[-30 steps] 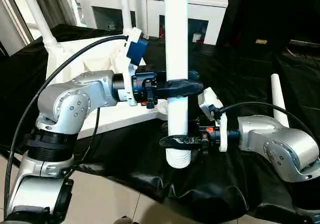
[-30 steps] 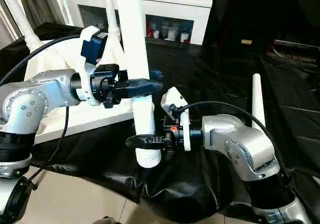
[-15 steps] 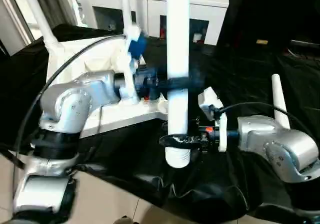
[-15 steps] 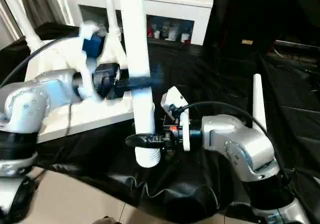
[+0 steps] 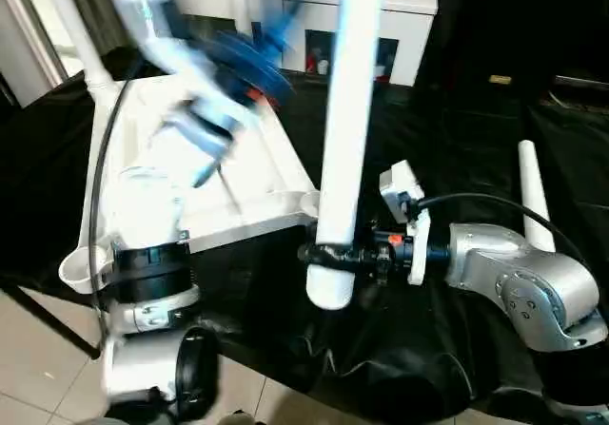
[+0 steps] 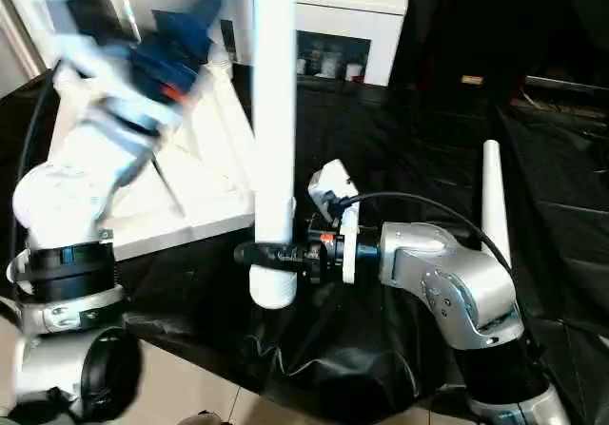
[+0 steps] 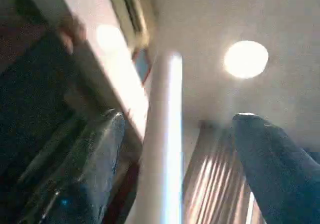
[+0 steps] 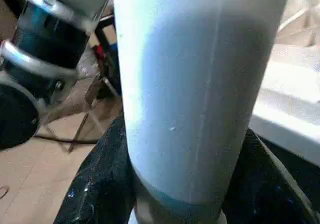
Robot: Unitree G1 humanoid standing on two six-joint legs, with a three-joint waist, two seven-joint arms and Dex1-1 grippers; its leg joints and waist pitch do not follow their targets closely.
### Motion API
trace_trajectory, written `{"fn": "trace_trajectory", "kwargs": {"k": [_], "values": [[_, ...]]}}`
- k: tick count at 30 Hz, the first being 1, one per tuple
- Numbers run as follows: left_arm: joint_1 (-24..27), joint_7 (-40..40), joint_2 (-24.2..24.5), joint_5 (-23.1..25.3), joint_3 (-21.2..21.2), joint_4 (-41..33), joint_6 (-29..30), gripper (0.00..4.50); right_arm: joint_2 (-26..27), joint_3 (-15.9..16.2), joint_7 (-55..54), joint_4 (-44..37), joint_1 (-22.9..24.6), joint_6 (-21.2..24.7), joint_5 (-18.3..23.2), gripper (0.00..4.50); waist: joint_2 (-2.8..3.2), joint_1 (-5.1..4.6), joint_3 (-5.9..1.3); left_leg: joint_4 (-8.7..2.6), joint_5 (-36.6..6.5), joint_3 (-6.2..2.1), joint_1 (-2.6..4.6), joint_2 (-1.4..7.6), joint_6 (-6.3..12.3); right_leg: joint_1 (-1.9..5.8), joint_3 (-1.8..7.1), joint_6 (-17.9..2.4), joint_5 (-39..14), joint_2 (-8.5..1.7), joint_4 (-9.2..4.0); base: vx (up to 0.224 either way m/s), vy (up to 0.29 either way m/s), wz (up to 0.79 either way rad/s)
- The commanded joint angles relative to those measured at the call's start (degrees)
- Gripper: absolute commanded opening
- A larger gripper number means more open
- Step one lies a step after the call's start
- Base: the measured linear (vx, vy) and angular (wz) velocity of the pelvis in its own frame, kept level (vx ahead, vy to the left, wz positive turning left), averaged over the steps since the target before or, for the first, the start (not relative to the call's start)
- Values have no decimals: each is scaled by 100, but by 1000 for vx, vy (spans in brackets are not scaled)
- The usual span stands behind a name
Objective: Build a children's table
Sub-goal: Pick table leg
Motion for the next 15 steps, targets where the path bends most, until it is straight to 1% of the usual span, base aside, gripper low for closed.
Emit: {"fn": "trace_trajectory", "kwargs": {"k": [1,2,4,5,6,7,8,9,10,11,12,13,14,15], "values": [[135,112,-147,-499,121,-127,-44,379,120,-196,-163,-74,-50,-123,184,186,1,54,-440,-392,-286,-195,-11,420,242,410,384,-790,-1423,-622,-507,0,0,0],[170,200,-217,-567,170,-146,-84,379,222,-272,-275,-32,-69,-182,190,186,11,56,-445,-394,-247,-195,3,432,250,383,379,-734,-1452,-608,-501,0,0,0],[216,350,-217,-415,187,-150,-90,379,348,-362,-517,46,-95,-345,59,186,17,64,-452,-402,-223,-200,29,442,251,369,377,-667,-1435,-592,-502,0,0,0],[337,510,121,724,-134,-26,-168,379,540,-496,-1037,320,-182,-754,-353,186,53,49,-438,-435,-282,-224,50,464,179,323,374,-536,-1517,-583,-505,0,0,0],[390,541,299,1261,-332,23,-230,379,596,-535,-1224,424,-212,-917,-522,186,49,24,-427,-453,-358,-230,57,461,140,308,374,-438,-1623,-567,-523,0,0,0],[390,541,299,1261,-332,23,-230,379,596,-535,-1224,424,-212,-917,-522,186,39,12,-423,-460,-412,-224,66,448,106,319,375,-334,-1730,-567,-541,0,0,0],[581,802,1278,3623,-1757,372,-985,379,562,-585,-1763,833,-287,-1413,-1123,186,63,-4,-398,-511,-611,-264,98,453,-24,273,399,139,-2139,-541,-590,0,0,0],[592,789,1323,3708,-1817,385,-1030,379,553,-581,-1779,847,-287,-1427,-1148,186,69,-13,-404,-512,-685,-261,118,440,-98,271,404,293,-2251,-543,-576,0,0,0],[691,681,1703,4438,-2328,492,-1413,379,477,-548,-1912,967,-291,-1547,-1358,186,81,2,-406,-517,-742,-272,130,424,-123,272,402,433,-2381,-554,-615,0,0,0],[801,452,2103,4863,-2749,524,-1596,379,380,-478,-2092,1125,-287,-1688,-1637,186,97,-11,-440,-537,-650,-278,116,449,-225,319,387,394,-2128,-583,-589,0,0,0],[801,452,2103,4863,-2749,524,-1596,379,380,-478,-2092,1125,-287,-1688,-1637,186,108,-35,-462,-528,-549,-270,114,464,-241,325,395,276,-1849,-568,-543,0,0,0],[879,229,2358,4977,-2963,503,-1684,379,341,-458,-2199,1226,-277,-1762,-1771,186,117,-51,-469,-510,-437,-263,98,466,-237,327,397,111,-1531,-570,-504,0,0,0],[936,22,2583,5142,-3188,535,-1762,379,299,-415,-2367,1359,-284,-1866,-1953,186,132,-64,-493,-480,-168,-254,55,473,-188,349,409,-413,-701,-589,-384,0,0,0],[945,-12,2620,5170,-3225,540,-1775,379,292,-407,-2394,1382,-285,-1883,-1983,186,77,-55,-493,-476,-113,-253,58,478,-140,339,407,-526,-542,-593,-386,0,0,0]]}}
